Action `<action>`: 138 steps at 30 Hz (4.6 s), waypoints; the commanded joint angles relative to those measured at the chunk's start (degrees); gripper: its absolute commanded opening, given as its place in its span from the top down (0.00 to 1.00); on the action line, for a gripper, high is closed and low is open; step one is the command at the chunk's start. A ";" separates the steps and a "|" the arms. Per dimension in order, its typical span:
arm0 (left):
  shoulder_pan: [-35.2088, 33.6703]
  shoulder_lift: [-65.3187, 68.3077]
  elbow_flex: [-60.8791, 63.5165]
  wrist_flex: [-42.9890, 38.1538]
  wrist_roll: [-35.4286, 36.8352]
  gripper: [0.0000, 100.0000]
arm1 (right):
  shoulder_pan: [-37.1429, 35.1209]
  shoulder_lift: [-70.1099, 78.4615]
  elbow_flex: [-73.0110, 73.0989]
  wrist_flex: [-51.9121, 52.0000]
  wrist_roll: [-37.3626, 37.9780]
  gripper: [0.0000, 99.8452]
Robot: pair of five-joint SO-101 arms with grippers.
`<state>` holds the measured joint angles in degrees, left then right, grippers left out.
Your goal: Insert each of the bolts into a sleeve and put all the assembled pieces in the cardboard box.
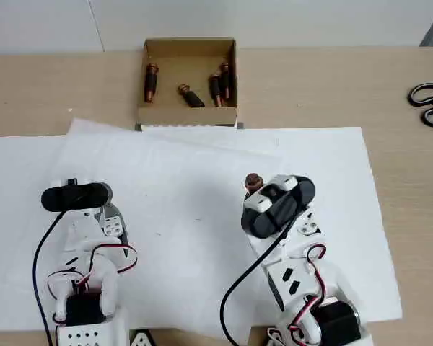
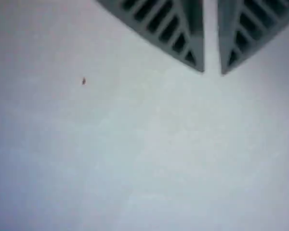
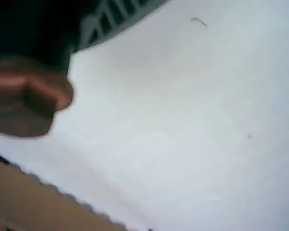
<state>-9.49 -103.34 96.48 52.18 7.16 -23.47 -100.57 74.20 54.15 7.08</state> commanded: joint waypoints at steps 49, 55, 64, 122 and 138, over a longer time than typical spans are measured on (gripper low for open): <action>-0.18 -0.53 -0.22 -1.58 0.00 0.99 | 2.42 158.64 -135.74 -30.46 -13.19 0.99; -0.18 -0.53 -0.22 -1.58 0.00 0.99 | 1.63 163.38 -143.21 -24.75 -13.10 0.99; -0.18 -0.53 -0.22 -1.58 0.00 0.99 | 1.98 164.79 -146.29 -16.57 -13.10 0.82; -0.26 -0.53 -0.22 -1.58 0.00 0.99 | 5.93 101.14 -138.20 42.33 -10.64 0.81; -0.26 -0.53 -0.22 -1.58 0.00 0.99 | 17.19 58.68 -91.25 41.71 -10.90 0.81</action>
<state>-9.49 -103.34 96.48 51.82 7.16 -8.44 -35.43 -23.30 96.26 -4.00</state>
